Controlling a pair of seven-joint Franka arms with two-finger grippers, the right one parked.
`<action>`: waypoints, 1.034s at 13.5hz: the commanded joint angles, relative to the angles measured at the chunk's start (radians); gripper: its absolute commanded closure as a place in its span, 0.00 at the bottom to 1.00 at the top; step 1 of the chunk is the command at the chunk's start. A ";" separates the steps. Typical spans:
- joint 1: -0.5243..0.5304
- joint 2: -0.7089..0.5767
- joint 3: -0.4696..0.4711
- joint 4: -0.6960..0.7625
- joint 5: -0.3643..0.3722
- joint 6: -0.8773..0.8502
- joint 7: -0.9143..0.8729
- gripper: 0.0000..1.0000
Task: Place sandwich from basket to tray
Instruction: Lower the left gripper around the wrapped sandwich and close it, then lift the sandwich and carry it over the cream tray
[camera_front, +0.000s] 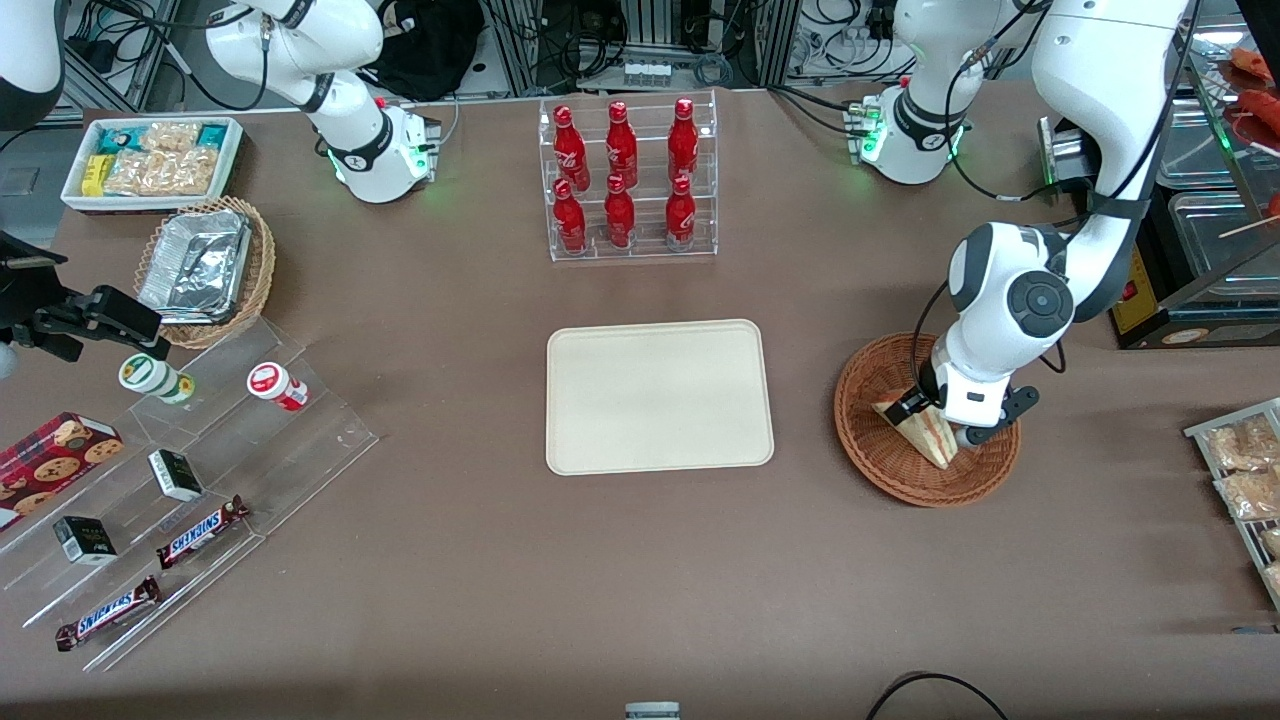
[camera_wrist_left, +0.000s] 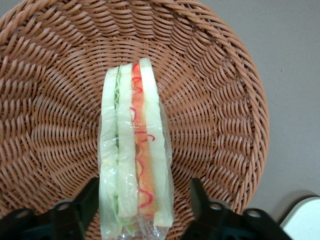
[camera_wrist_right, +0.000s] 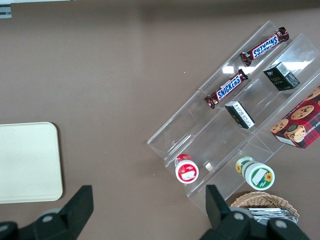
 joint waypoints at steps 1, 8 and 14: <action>-0.004 0.014 0.008 0.020 0.014 0.005 0.013 0.90; -0.012 -0.040 0.004 0.307 0.023 -0.433 0.024 0.93; -0.197 -0.012 -0.027 0.440 0.016 -0.577 0.123 0.92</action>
